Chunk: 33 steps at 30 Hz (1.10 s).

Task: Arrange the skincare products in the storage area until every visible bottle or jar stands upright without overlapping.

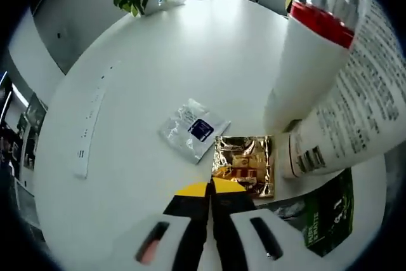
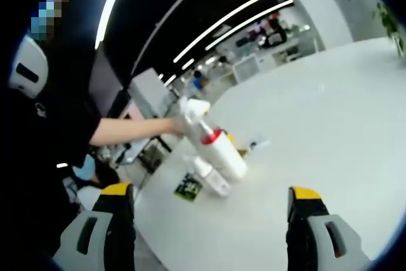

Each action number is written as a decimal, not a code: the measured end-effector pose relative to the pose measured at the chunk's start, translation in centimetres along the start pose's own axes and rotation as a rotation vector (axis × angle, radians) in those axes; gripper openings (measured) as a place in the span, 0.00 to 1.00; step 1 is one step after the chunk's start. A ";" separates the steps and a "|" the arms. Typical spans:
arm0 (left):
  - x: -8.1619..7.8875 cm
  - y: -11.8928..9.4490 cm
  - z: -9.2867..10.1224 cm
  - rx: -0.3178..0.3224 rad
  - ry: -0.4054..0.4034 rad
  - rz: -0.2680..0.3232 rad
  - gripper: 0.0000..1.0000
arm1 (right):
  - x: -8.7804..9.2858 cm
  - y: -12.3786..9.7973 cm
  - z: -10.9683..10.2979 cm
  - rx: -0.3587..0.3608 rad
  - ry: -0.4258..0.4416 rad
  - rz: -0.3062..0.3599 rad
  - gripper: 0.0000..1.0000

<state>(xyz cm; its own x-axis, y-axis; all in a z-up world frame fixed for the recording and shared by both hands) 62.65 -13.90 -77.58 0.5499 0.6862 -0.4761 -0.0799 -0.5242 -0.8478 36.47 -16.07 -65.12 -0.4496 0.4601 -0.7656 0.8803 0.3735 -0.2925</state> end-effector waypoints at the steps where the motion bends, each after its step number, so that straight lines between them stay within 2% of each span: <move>1: 0.2 0.0 -0.2 0.000 -0.016 -0.004 0.04 | 0.0 -0.1 0.0 0.001 0.001 0.000 0.99; 6: 2.2 -0.6 -1.6 -0.059 -0.040 -0.063 0.04 | -0.1 -0.2 0.0 0.003 0.002 0.002 0.99; 7: 2.9 -0.9 -2.2 -0.091 -0.047 -0.095 0.05 | -0.1 -0.2 0.0 0.003 0.001 0.003 0.99; 8: 3.1 -1.1 -2.4 -0.102 -0.059 -0.098 0.05 | -0.2 -0.2 0.0 0.003 0.000 0.004 0.99; 10: 2.3 -1.4 -1.9 -0.062 -0.176 -0.040 0.06 | -0.3 -0.2 0.0 0.001 0.000 0.007 0.99; 11: 1.8 -1.6 -1.6 -0.044 -0.192 -0.012 0.10 | -0.3 -0.1 0.0 0.001 0.000 0.007 0.99; 13: 1.5 -1.9 -1.5 -0.038 -0.183 -0.011 0.29 | -0.3 -0.1 0.0 0.000 0.002 0.008 0.99; 15: 1.0 -1.6 -0.4 0.016 -0.178 -0.002 0.38 | -0.2 0.1 -0.1 -0.005 0.002 0.005 0.99; 18: 1.0 -0.8 -0.1 0.011 -0.134 -0.029 0.35 | -0.2 0.2 -0.2 -0.008 0.000 0.002 0.99; 22: 0.7 -0.3 -1.1 -0.012 -0.181 -0.024 0.30 | -0.4 0.1 -0.2 -0.007 0.004 0.008 0.99; 24: 0.8 -0.3 -1.3 -0.019 -0.174 -0.035 0.29 | -0.3 0.0 -0.2 -0.005 0.001 0.003 0.99; 28: 0.8 -0.5 -1.4 -0.008 -0.173 -0.044 0.32 | -0.3 -0.3 0.1 0.002 0.008 0.007 0.99; 31: 0.3 -0.7 -2.2 -0.005 -0.211 -0.017 0.37 | -0.3 -0.3 0.1 0.003 0.012 0.008 0.99; 33: 0.3 -0.4 -2.3 0.000 -0.198 -0.028 0.36 | -0.2 -0.2 0.0 0.002 0.010 0.003 0.99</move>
Point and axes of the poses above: the point that each gripper's makers call its tool centre point, and the gripper's own axes: y roughly forward along the fingers, z roughly to its right, x roughly out of its underside, the point moved 1 cm from there along -y, roughly backward along the fingers, and after that the axes turned 4 degrees about -x, right-handed, at the moved point
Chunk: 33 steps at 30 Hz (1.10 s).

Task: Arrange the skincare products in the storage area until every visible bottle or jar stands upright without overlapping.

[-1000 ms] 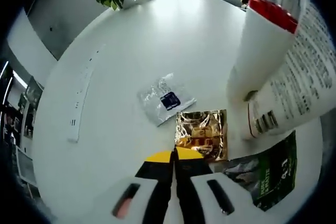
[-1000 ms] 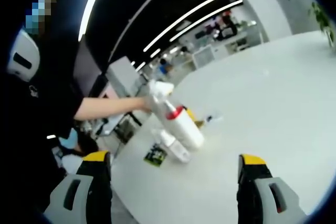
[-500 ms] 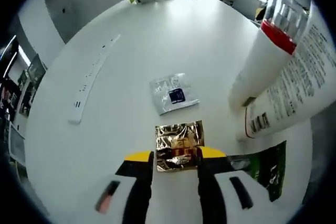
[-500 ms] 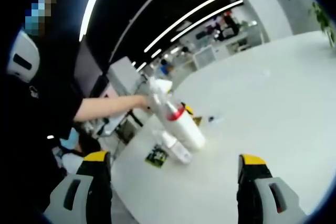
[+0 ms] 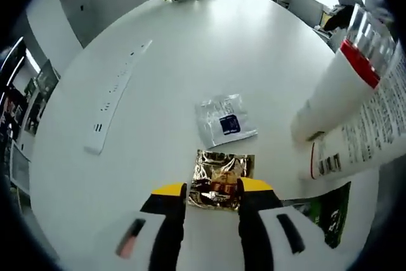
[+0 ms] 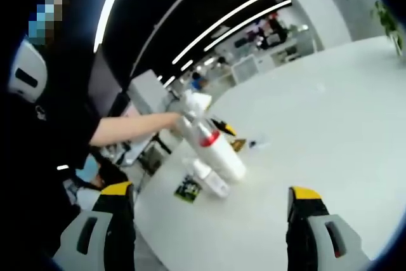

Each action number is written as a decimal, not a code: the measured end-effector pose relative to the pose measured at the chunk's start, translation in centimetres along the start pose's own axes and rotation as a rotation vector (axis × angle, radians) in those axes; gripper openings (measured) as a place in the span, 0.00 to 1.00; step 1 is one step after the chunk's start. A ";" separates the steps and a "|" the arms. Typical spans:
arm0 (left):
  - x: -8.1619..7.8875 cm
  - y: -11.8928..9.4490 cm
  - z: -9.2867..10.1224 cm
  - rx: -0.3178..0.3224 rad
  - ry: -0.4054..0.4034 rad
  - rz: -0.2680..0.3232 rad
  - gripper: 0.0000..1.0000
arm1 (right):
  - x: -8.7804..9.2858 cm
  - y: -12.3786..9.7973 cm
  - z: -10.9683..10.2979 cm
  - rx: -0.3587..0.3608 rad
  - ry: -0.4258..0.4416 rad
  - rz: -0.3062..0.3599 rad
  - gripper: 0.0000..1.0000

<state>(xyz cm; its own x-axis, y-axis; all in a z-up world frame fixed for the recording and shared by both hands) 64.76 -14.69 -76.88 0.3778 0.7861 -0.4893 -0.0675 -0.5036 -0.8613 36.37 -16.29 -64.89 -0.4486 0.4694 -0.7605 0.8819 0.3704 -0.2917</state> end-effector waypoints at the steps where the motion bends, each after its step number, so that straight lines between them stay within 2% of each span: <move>1: 0.1 0.2 0.0 0.002 0.018 -0.013 0.35 | 0.0 0.0 0.0 -0.001 0.000 -0.002 0.99; 3: 0.2 0.6 0.0 0.017 0.029 -0.035 0.33 | 0.1 0.1 -0.1 -0.002 0.003 -0.003 0.99; 7: -0.3 0.9 -0.2 0.031 0.016 -0.029 0.34 | 0.1 0.0 0.0 0.001 0.006 -0.004 0.99; 10: -0.3 1.0 -0.1 0.053 0.026 -0.054 0.33 | 0.2 -0.1 0.2 0.005 0.009 -0.003 0.99; 11: -0.1 1.1 0.3 0.081 0.016 -0.071 0.31 | 0.2 -0.1 0.3 0.007 0.011 -0.003 0.99; 12: -0.2 1.1 0.1 0.067 0.010 -0.070 0.31 | 0.2 -0.1 0.4 0.009 0.012 -0.004 0.99; 14: -0.1 1.1 0.0 0.081 -0.003 -0.081 0.31 | 0.3 -0.1 0.4 0.008 0.013 -0.003 0.99; 17: 0.2 1.0 -0.4 0.068 -0.002 -0.095 0.22 | 0.4 0.1 0.3 0.003 0.012 -0.008 0.99; 19: 0.3 1.0 -0.8 0.056 -0.015 -0.099 0.10 | 0.4 0.2 0.2 0.001 0.010 -0.010 0.99; 26: 0.3 1.0 -0.7 0.041 -0.012 -0.106 0.07 | 0.2 0.0 0.4 0.005 0.014 -0.006 0.99; 27: 0.2 1.0 -0.6 0.042 -0.019 -0.111 0.09 | 0.2 0.0 0.4 0.005 0.014 -0.005 0.99; 29: 0.3 0.8 -0.7 0.036 -0.033 -0.130 0.22 | 0.0 -0.1 0.4 0.005 0.012 -0.004 0.99; 31: 0.4 0.5 0.8 0.108 -0.084 -0.153 0.38 | -0.1 -0.2 0.3 0.005 0.012 0.001 0.99; 33: 0.3 0.5 0.8 0.086 -0.083 -0.156 0.44 | -0.1 -0.3 0.4 0.007 0.014 0.001 0.99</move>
Point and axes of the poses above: the point that each gripper's makers call its tool centre point, and the gripper's own axes: y roughly forward along the fingers, z roughly to its right, x roughly out of its underside, the point moved 1 cm from there along -y, roughly backward along the fingers, and after that the axes turned 4 degrees about -x, right-handed, at the moved point
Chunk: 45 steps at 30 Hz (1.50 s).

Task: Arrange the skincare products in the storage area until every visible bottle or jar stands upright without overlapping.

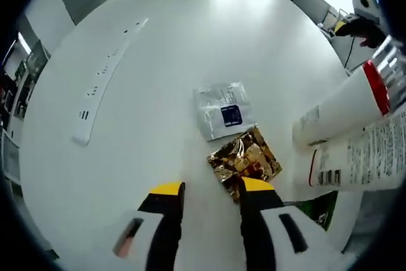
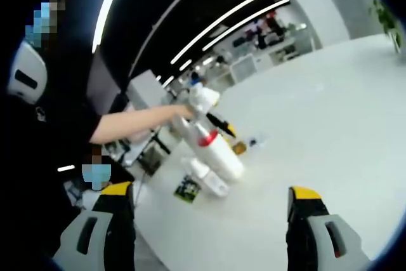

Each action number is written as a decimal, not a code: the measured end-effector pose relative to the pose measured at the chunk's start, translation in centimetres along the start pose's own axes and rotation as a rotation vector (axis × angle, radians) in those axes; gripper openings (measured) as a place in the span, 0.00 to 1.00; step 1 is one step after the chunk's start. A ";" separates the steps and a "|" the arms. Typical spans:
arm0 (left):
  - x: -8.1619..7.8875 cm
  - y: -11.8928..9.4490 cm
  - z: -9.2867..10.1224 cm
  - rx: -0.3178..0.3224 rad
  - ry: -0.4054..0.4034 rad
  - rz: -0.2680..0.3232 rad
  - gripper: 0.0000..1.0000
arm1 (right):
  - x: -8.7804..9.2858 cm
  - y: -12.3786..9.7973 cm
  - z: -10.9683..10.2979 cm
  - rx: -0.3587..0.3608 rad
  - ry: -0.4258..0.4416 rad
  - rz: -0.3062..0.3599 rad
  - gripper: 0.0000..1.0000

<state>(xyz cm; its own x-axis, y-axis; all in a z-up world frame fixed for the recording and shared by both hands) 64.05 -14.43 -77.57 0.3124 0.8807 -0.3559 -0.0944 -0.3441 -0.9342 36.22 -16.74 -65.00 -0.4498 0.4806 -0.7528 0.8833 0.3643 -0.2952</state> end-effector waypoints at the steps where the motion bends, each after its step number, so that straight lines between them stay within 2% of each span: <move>1: 0.2 0.0 0.1 -0.007 -0.005 -0.012 0.44 | 0.1 0.0 0.0 0.002 0.001 -0.001 0.99; 5: 0.3 -0.3 1.0 0.004 0.030 -0.007 0.46 | 0.2 0.0 0.0 0.001 0.005 -0.002 0.99; 7: -0.3 -0.5 1.2 0.000 0.103 0.024 0.44 | 0.2 0.0 0.0 0.001 0.004 -0.002 0.99; 10: -0.7 -0.7 1.7 0.014 0.085 0.030 0.44 | 0.3 0.0 0.1 0.002 0.008 -0.003 0.99; 11: -1.3 -0.5 2.0 0.027 0.139 0.065 0.45 | 0.3 0.0 0.1 0.002 0.008 -0.004 0.99; 12: -1.6 -0.4 2.3 0.038 0.164 0.077 0.45 | 0.3 0.0 0.1 0.002 0.008 -0.004 0.99; 16: -1.9 0.3 3.2 0.057 0.283 0.089 0.46 | 0.1 0.0 0.0 -0.001 0.005 -0.002 0.99; 18: -1.3 1.0 3.3 0.051 0.305 0.051 0.43 | 0.1 0.0 0.0 0.000 0.006 -0.002 0.99; 19: -2.7 0.9 3.6 0.058 0.301 0.137 0.42 | 0.2 -0.1 0.1 0.003 0.008 -0.002 0.99; 20: -2.1 0.9 3.2 0.039 0.269 0.095 0.41 | 0.2 -0.2 0.2 0.006 0.010 -0.002 0.99; 21: -2.1 0.9 3.3 0.041 0.275 0.098 0.40 | 0.3 -0.2 0.2 0.008 0.013 -0.001 0.99; 22: -2.1 0.8 3.2 0.039 0.279 0.101 0.37 | 0.4 -0.2 0.3 0.009 0.016 -0.001 0.99; 23: -2.1 0.8 3.2 0.043 0.276 0.102 0.24 | 0.4 -0.2 0.3 0.009 0.017 -0.001 0.99; 24: -1.7 0.9 3.7 0.074 0.276 0.097 0.08 | 0.5 -0.2 0.2 0.008 0.019 -0.002 0.99; 25: -1.3 0.8 3.7 0.072 0.306 0.091 0.05 | 0.5 -0.1 0.2 0.006 0.019 -0.002 0.99; 26: -1.6 1.0 3.4 0.048 0.289 0.126 0.05 | 0.4 0.0 0.1 0.004 0.018 -0.002 0.99; 27: -1.7 1.1 3.3 0.046 0.251 0.135 0.05 | 0.4 0.0 0.1 0.002 0.018 -0.003 0.99; 32: -1.7 1.2 3.1 0.045 0.262 0.148 0.05 | 0.3 0.1 0.0 -0.001 0.014 -0.006 0.99; 33: -1.5 1.0 2.0 -0.013 0.265 0.122 0.05 | 0.2 0.0 0.0 -0.001 0.014 -0.004 0.99; 37: -0.5 0.8 0.5 -0.042 0.235 0.084 0.05 | 0.1 -0.1 0.0 0.001 0.011 -0.004 0.99; 39: 1.0 0.2 -0.7 -0.075 0.175 0.037 0.05 | 0.0 -0.2 0.0 0.003 0.011 -0.002 0.99; 41: 1.9 -0.2 -1.0 -0.082 0.146 -0.001 0.06 | 0.0 -0.2 0.0 0.002 0.014 0.002 0.99; 43: 2.6 -0.9 -1.4 -0.103 0.217 -0.021 0.13 | 0.0 -0.2 0.0 -0.002 0.018 0.007 0.99; 45: 2.5 -1.5 -1.1 -0.090 0.240 0.004 0.29 | -0.1 -0.1 0.0 -0.004 0.021 0.012 0.99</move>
Point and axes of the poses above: the point that each gripper's makers call its tool centre point, and the gripper's own axes: y roughly forward along the fingers, z roughly to its right, x roughly out of its underside, the point moved 1 cm from there along -y, roughly backward along the fingers, and after that the axes turned 4 degrees about -x, right-handed, at the moved point
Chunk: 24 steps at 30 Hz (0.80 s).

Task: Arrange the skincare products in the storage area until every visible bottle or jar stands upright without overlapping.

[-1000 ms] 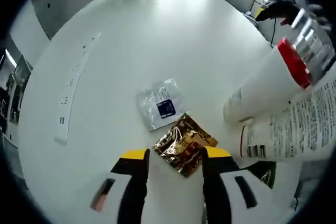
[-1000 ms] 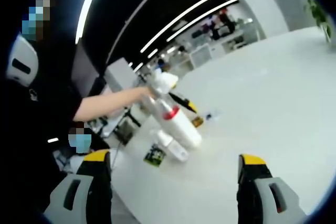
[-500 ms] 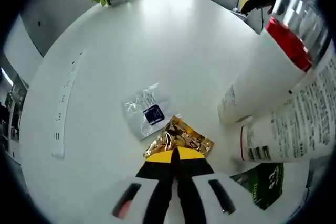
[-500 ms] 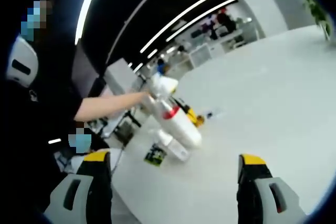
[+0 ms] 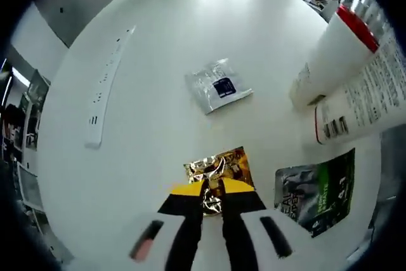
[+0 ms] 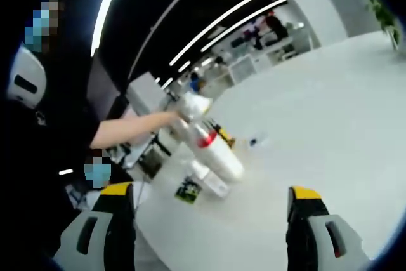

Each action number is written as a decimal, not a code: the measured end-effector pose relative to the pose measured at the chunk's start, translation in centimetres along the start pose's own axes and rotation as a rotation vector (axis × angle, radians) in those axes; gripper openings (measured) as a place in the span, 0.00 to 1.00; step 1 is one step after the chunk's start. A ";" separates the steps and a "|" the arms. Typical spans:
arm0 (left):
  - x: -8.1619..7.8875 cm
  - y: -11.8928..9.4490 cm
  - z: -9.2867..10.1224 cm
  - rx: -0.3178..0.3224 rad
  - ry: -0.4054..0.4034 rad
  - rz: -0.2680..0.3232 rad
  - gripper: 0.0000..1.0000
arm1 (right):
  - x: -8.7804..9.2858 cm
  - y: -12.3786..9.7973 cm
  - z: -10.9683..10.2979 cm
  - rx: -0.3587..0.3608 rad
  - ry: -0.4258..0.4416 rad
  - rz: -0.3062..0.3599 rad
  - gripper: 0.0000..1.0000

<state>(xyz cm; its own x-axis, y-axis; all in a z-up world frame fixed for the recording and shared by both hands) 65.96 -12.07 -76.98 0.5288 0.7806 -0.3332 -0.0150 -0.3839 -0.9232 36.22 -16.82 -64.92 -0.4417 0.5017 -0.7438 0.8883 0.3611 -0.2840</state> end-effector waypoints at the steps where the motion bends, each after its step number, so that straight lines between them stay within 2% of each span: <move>1: -0.1 -0.2 0.2 0.013 -0.011 0.001 0.34 | 0.0 0.1 0.0 -0.002 0.003 0.001 0.99; 4: 0.1 -0.3 0.6 0.018 -0.013 -0.035 0.49 | 0.1 0.4 -0.2 -0.008 0.000 -0.005 0.99; 5: 0.2 -0.3 0.9 0.029 -0.058 -0.051 0.53 | 0.1 0.5 -0.2 -0.010 0.000 -0.006 0.99; 7: -0.4 0.0 1.4 0.050 -0.135 -0.030 0.59 | 0.0 0.6 -0.3 -0.013 0.001 -0.006 0.99; 8: -0.5 0.3 1.3 0.042 -0.150 -0.031 0.58 | 0.0 0.6 -0.2 -0.013 0.001 -0.006 0.99; 10: 0.2 0.8 0.6 -0.002 -0.148 -0.069 0.53 | 0.0 0.5 -0.2 -0.009 0.000 -0.007 0.99; 11: 0.6 0.9 0.7 0.012 -0.144 -0.090 0.51 | 0.0 0.4 -0.1 -0.008 0.000 -0.007 0.99; 12: 0.1 0.7 0.6 0.017 -0.195 -0.063 0.51 | -0.1 0.2 -0.1 -0.006 -0.001 -0.004 0.99; 13: 0.3 0.6 0.6 0.026 -0.207 -0.077 0.51 | -0.1 0.1 -0.1 -0.004 -0.001 -0.002 0.99; 19: 0.7 0.4 0.6 0.027 -0.244 -0.068 0.47 | -0.1 -0.1 0.4 0.007 0.016 0.013 0.99; 24: 0.8 0.5 0.5 0.022 -0.254 -0.059 0.44 | -0.1 0.4 -0.2 -0.009 0.004 0.002 0.99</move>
<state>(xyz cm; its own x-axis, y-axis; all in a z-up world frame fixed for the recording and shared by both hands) 66.01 -11.36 -77.78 0.2998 0.9012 -0.3131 -0.0107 -0.3250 -0.9457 36.58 -16.51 -64.85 -0.4404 0.5055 -0.7420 0.8879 0.3675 -0.2767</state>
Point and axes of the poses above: the point that each gripper's makers call its tool centre point, and the gripper's own axes: y roughly forward along the fingers, z roughly to its right, x roughly out of its underside, the point moved 1 cm from there along -y, roughly backward along the fingers, and after that the axes turned 4 degrees about -x, right-handed, at the moved point
